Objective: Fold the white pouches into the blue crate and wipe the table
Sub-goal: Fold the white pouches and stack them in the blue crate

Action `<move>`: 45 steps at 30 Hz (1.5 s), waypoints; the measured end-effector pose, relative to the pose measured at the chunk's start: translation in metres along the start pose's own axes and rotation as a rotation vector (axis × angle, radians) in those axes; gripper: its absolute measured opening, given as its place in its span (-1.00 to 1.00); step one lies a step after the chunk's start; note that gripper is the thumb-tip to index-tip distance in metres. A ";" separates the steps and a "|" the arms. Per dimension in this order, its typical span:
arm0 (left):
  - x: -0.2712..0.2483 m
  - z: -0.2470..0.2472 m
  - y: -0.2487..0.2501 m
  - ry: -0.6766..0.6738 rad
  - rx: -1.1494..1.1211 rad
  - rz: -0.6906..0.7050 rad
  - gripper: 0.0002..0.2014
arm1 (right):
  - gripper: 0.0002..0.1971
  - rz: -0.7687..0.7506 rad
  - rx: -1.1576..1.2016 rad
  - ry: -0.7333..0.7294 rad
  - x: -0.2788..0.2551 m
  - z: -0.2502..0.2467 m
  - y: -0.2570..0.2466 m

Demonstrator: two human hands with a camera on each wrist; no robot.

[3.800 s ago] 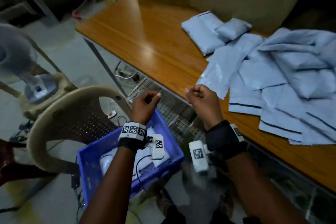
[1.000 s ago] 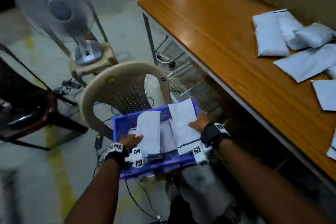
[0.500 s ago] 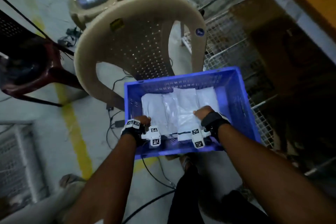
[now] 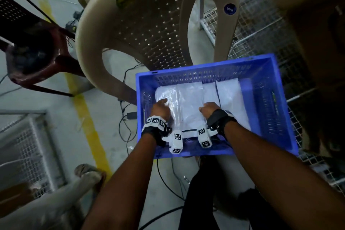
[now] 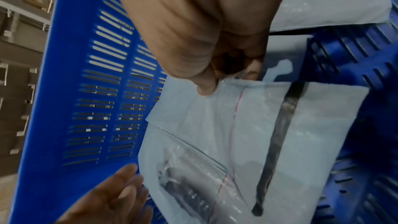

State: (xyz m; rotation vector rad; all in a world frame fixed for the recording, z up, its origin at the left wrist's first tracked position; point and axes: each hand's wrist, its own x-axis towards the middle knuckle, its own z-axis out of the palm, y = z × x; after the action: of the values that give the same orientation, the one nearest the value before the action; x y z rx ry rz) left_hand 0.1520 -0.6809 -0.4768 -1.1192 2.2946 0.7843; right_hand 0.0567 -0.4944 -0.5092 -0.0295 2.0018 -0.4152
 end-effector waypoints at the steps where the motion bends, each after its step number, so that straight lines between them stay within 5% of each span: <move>1: 0.008 0.004 0.001 -0.029 0.041 0.051 -0.61 | -0.51 -0.004 -0.016 0.019 0.002 0.001 0.000; 7: 0.023 0.017 0.010 -0.309 0.305 0.087 -0.58 | -0.49 -0.070 -0.096 0.078 0.015 0.006 0.006; 11: 0.031 0.016 0.002 -0.284 0.394 0.056 -0.58 | -0.45 -0.094 -0.044 0.105 0.014 0.004 0.006; 15: 0.026 0.013 -0.003 -0.262 0.376 0.067 -0.70 | -0.36 -0.111 0.157 0.289 0.005 -0.003 0.002; 18: 0.027 0.013 -0.001 -0.259 0.374 0.078 -0.76 | -0.42 -0.130 0.063 0.197 0.005 -0.005 -0.014; 24: 0.023 0.017 0.004 -0.289 0.367 0.105 -0.57 | -0.41 -0.164 -0.026 0.057 0.016 0.008 -0.026; 29: 0.016 -0.002 -0.006 -0.220 -0.139 -0.078 -0.48 | -0.53 -0.191 0.017 0.133 -0.003 -0.004 -0.024; 32: -0.008 -0.021 0.011 -0.144 -0.578 -0.114 -0.70 | -0.65 -0.174 0.185 0.241 -0.031 -0.029 -0.020; 35: -0.044 -0.043 0.044 -0.114 -0.690 -0.029 -0.97 | -0.81 -0.204 0.338 0.329 -0.070 -0.065 -0.014; 45: -0.167 -0.112 0.200 -0.048 -0.704 0.457 -0.77 | -0.81 -0.361 0.747 0.752 -0.255 -0.210 0.045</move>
State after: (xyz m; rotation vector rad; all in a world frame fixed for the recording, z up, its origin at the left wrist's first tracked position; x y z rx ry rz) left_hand 0.0645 -0.5630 -0.2340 -0.8012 2.3126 1.8732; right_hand -0.0032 -0.3432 -0.2184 0.2726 2.4285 -1.5690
